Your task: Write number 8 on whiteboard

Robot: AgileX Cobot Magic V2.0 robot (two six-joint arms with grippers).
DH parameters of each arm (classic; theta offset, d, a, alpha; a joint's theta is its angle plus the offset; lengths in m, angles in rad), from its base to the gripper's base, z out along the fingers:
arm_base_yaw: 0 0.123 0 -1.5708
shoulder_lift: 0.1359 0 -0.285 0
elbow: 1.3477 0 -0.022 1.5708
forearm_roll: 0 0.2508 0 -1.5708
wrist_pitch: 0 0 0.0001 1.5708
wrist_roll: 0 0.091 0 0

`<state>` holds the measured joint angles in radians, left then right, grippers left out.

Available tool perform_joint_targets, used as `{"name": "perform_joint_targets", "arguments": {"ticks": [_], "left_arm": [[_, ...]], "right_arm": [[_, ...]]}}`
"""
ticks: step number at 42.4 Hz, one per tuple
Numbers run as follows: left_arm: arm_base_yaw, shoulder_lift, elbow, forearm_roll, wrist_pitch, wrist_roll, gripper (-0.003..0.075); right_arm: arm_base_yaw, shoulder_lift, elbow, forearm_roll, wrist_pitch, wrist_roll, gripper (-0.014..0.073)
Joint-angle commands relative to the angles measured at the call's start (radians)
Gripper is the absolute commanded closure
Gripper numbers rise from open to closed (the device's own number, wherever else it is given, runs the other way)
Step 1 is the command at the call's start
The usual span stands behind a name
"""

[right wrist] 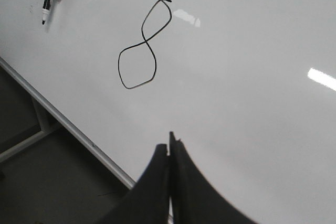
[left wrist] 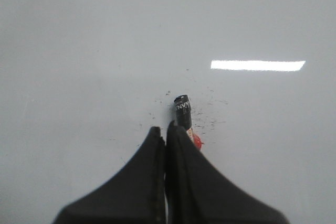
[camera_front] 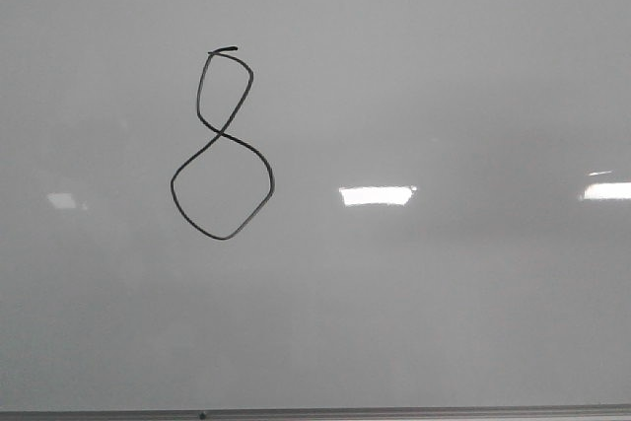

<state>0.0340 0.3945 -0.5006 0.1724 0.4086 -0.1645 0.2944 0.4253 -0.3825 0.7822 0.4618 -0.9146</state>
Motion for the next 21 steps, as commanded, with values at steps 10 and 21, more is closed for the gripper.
{"name": "perform_joint_targets", "arguments": {"ticks": [10,21], "left_arm": [[0.000,-0.002,-0.028,-0.006,-0.069,-0.004,0.0741],[0.000,-0.005,-0.020,-0.001,-0.074,-0.004,0.0741]], "right_arm": [[-0.007,0.002,-0.027,0.035,-0.047,0.003,0.0662],[-0.007,0.002,-0.027,0.035,-0.047,0.003,0.0662]]}}
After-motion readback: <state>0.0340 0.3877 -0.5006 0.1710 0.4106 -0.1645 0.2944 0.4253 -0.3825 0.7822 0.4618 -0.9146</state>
